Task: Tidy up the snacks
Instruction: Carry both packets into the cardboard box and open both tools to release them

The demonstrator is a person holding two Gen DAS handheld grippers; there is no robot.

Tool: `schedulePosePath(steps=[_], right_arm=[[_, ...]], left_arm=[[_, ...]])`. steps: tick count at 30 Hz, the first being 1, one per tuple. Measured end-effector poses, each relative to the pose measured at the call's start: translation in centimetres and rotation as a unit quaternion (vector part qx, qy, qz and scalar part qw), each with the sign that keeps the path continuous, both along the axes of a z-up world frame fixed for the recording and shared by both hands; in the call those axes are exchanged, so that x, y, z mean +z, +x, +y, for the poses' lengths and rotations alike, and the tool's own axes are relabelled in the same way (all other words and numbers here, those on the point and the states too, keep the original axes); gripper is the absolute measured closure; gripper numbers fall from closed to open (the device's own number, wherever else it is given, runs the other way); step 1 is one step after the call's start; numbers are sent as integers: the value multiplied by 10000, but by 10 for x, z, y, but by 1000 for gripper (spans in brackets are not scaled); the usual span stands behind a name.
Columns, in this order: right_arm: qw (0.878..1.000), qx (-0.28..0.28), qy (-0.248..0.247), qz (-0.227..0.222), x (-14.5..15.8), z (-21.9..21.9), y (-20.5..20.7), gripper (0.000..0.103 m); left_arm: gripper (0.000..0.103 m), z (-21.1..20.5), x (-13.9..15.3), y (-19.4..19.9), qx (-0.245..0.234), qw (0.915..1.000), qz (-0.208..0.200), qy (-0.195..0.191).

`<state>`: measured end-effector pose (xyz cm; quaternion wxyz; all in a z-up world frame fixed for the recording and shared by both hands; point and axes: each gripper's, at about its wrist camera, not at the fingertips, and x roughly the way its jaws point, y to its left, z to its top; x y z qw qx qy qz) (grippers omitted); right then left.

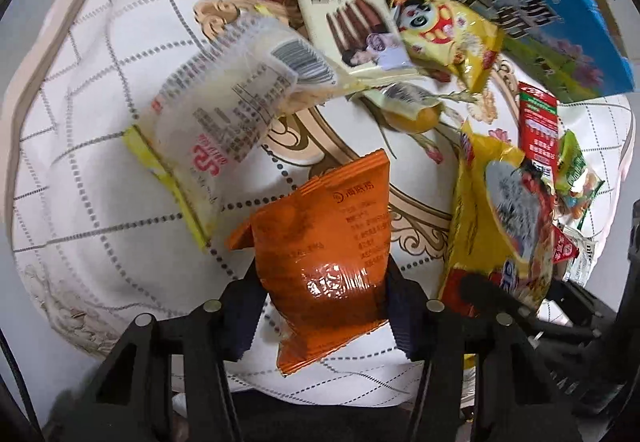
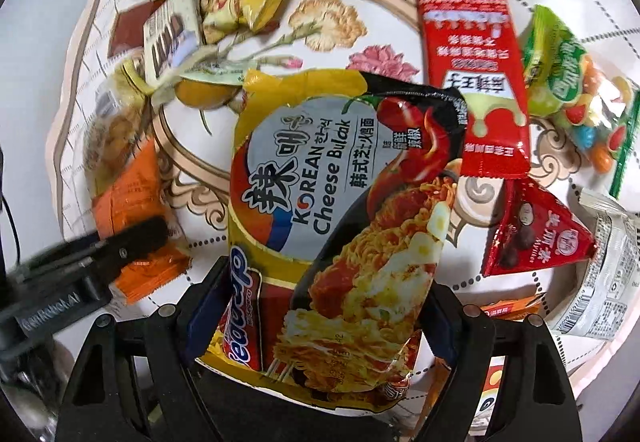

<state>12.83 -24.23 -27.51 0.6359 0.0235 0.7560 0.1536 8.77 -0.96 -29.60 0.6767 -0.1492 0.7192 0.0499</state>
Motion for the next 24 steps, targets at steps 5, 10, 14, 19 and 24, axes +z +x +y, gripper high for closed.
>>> schedulePosePath(steps=[5,10,14,19,24], right_arm=[[9988,-187,350,-288,40,-29,1,25],[9943,-508,842,-418,80,-51,10,26],[9845,-843,1330,-772,134,-64,31,26],[9733,-907,1428,-1554,196,-65,71,26],[9718,-939,859,-1988,182,-38,136,27]], left_arm=[[58,-5,39,0,-212,9985,-444,228],[58,-7,95,19,-429,9942,-990,17],[58,-15,140,54,-794,9862,-1448,-151],[58,-19,172,130,-1303,9745,-1816,-184],[58,-19,160,214,-1837,9669,-1753,-247]])
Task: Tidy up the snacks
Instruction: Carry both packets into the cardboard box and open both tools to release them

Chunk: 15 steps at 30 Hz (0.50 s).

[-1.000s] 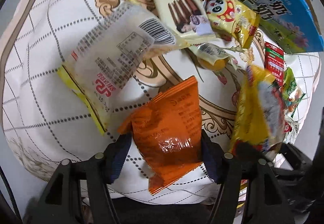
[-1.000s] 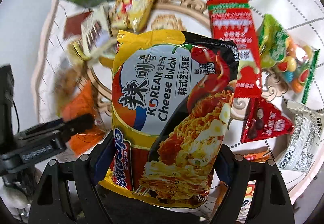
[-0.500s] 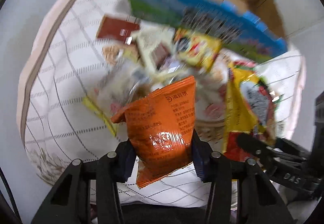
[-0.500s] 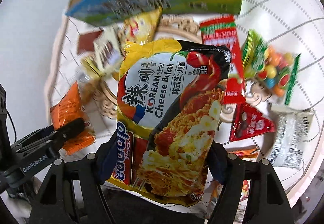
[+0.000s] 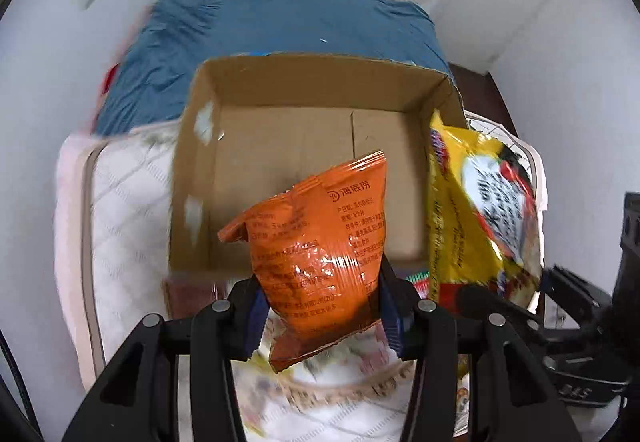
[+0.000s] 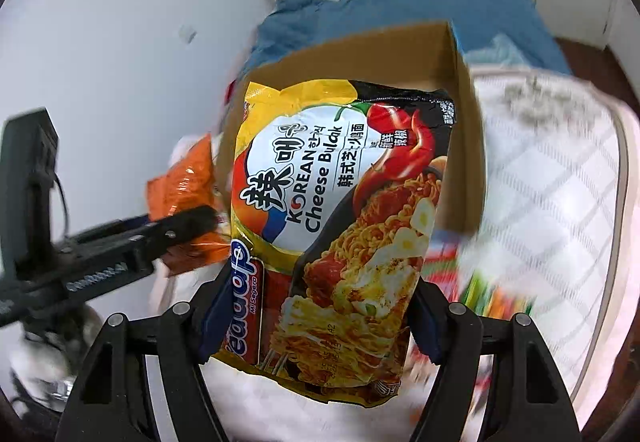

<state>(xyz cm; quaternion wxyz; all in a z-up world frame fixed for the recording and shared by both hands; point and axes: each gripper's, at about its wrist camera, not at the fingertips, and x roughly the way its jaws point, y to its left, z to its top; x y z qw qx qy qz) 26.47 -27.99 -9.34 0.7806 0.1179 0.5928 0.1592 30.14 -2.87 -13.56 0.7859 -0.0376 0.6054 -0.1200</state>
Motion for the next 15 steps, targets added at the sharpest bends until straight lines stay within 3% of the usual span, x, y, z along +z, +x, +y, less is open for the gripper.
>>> schedulePosePath(steps=[7,15], right_arm=[[9991,-12,-390,185,-61,27,90,27],[9948,100,-875,521,-116,40,140,26]], left_arm=[[58,-4,-58,86,-547,9972,218,465],[57,-13,-109,124,-661,9940,411,772]])
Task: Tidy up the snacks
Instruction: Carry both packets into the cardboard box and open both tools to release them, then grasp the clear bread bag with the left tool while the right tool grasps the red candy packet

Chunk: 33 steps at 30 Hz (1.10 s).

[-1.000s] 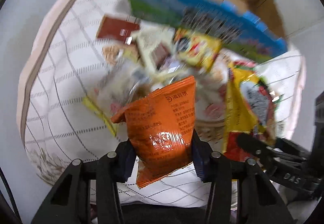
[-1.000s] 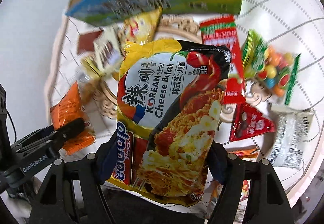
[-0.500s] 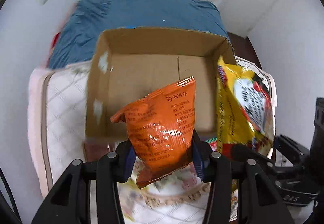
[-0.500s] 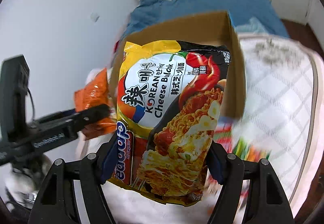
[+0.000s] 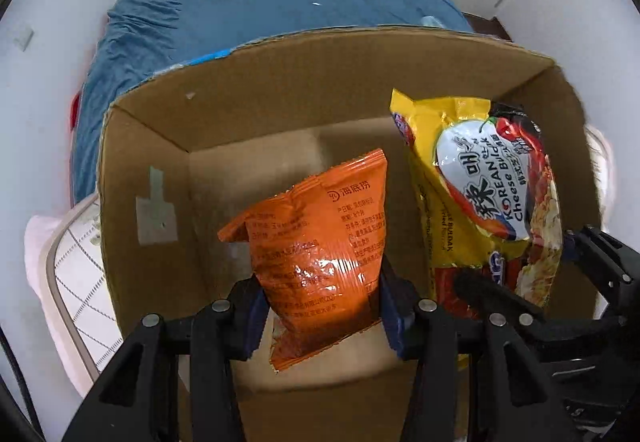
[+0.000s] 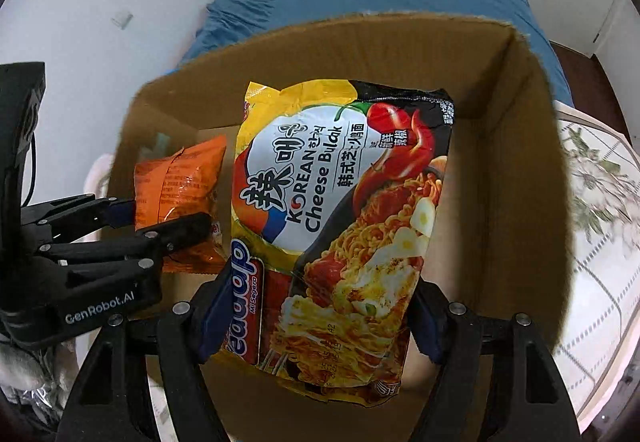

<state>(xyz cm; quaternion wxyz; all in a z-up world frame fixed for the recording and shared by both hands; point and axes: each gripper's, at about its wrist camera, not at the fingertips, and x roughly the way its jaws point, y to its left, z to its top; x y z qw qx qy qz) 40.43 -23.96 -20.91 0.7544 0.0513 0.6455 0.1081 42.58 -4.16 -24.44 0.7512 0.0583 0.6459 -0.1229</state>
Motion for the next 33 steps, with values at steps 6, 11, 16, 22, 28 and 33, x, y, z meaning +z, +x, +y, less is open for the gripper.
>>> schedulePosePath(steps=[6,11,16,22,28,33], right_arm=[[9994,-172,-256,147,-14,-4,4,7],[9992,-97,-370,133,-13,-4,-3,6],[9989,-151,-442,37,-2,1,1,5],[9983,-254,-494,-200,18,1,-11,4],[9959,-378,-573,-584,54,-3,-47,4],[9938,-422,-566,-853,85,-7,-79,4]], left_arm=[[22,16,-22,16,427,9982,301,-300],[18,21,-17,9,549,9980,130,-269],[18,21,8,-14,688,9968,-87,-393],[18,28,43,-42,903,9933,-696,-182],[17,40,74,-71,991,9876,-1215,-63],[18,39,97,-106,978,9837,-1509,-60]])
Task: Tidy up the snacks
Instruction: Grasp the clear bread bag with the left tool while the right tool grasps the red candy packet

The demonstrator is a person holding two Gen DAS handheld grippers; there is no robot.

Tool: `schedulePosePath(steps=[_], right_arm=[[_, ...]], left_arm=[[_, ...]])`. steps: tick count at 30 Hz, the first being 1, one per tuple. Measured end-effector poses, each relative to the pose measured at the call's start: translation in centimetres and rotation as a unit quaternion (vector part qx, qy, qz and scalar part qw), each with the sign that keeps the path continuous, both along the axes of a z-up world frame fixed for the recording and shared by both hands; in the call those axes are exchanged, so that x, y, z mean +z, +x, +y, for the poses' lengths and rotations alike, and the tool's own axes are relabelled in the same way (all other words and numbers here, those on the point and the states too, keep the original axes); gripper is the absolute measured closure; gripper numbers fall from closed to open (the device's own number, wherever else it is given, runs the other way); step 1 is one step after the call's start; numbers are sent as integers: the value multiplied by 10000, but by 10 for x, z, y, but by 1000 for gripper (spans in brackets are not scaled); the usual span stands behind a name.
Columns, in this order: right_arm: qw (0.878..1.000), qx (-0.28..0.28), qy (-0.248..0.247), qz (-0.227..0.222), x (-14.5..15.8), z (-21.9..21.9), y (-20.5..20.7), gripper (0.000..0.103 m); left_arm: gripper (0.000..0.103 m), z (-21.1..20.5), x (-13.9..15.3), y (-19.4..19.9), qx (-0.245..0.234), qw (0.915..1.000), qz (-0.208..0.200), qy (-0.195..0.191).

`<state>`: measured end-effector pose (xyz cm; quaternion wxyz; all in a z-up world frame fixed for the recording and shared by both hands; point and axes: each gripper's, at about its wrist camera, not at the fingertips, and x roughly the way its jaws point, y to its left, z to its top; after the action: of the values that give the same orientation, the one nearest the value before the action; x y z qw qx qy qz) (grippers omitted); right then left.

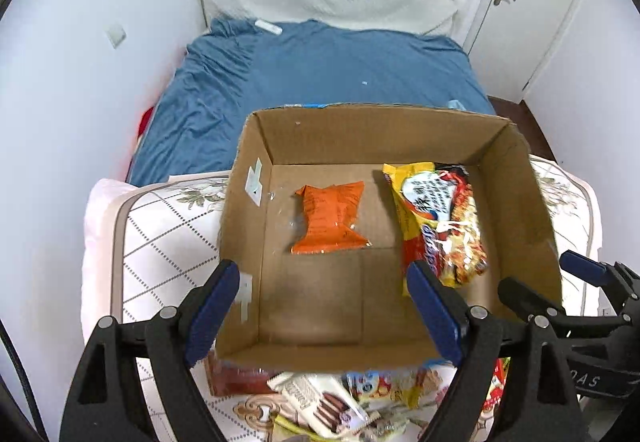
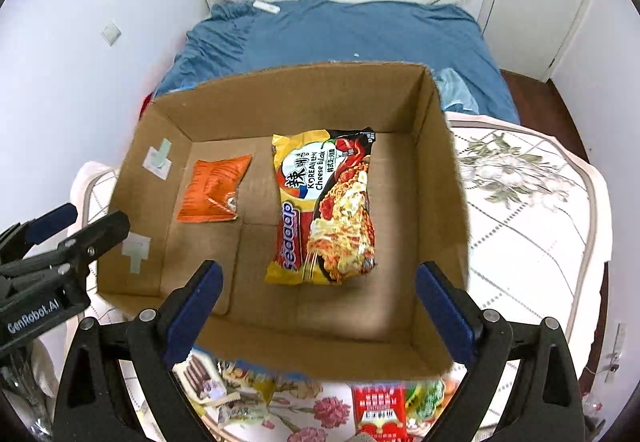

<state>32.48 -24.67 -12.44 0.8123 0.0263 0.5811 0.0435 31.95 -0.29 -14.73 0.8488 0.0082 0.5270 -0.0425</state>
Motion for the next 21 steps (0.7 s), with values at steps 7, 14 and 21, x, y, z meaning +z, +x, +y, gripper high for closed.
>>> schedulePosePath(steps=[7,14,21], right_arm=[[9998,-49,92,-158,25,-1,-43,4],[9997,-15,229,-87,32,3,-91,4],[9983,-133,317,461,-3,-7,-135,4]], left_arm=[[18,-2,22,-50,-49,9996,-260,33],[18,8,18,-95,43,10000,-75,-2],[17,21,-22,-136,57,9987,501,122]])
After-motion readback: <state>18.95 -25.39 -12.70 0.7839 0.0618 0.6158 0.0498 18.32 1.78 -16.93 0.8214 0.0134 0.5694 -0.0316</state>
